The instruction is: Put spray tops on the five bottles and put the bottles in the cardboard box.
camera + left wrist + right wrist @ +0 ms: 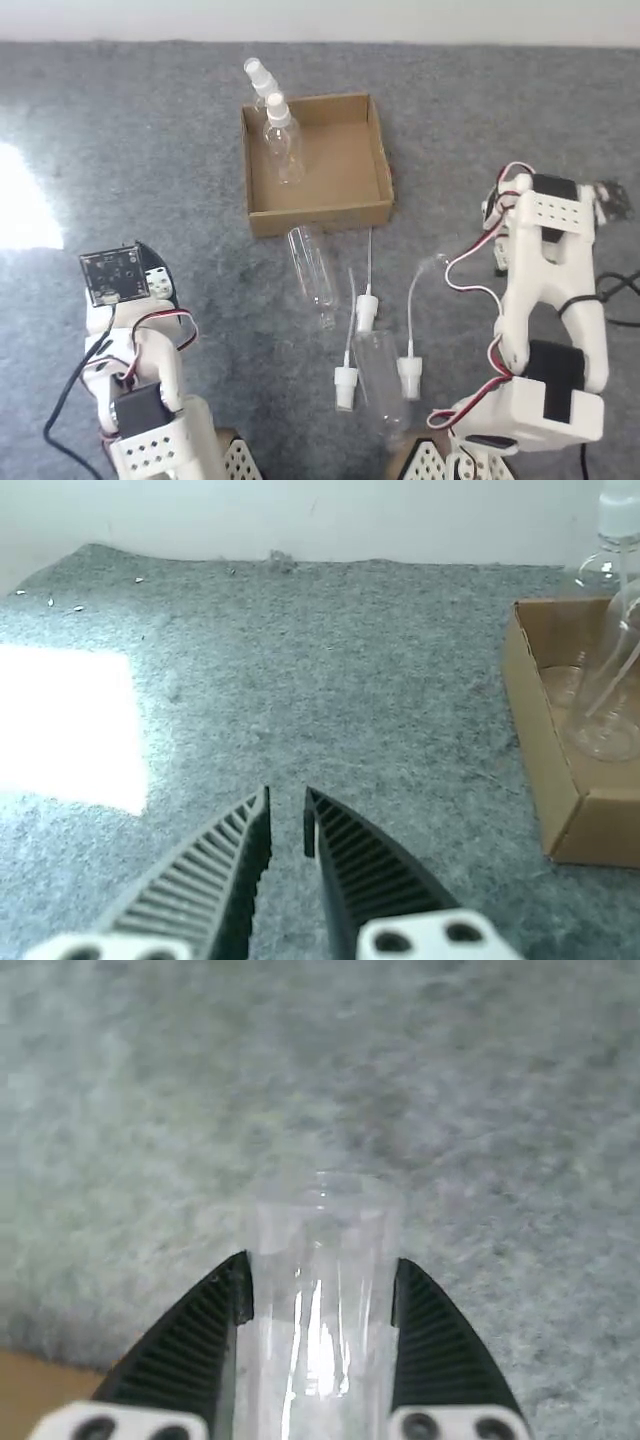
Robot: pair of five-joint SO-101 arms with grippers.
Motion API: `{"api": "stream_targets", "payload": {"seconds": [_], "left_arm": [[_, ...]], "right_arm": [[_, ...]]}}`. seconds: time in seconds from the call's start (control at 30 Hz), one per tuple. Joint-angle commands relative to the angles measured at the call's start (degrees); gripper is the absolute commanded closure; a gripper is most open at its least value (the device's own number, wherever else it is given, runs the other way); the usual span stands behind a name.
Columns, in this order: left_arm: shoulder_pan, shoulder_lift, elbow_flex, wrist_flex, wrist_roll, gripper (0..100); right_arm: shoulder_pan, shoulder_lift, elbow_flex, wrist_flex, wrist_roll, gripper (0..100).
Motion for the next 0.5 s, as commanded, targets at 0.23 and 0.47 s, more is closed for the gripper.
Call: {"api": "stream_targets", "payload": {"seconds": [0.23,0.47], "left_arm": [[-0.18,-0.35,-0.66,-1.93,-0.35,94],[-0.18,-0.35,-0.66,-1.93,-0.35,94]], "right_arm": [[6.37,-3.56,4.84,0.84,-3.34,93.6],[7.16,-3.56,5.27,0.84,-3.08,76.9]]}}
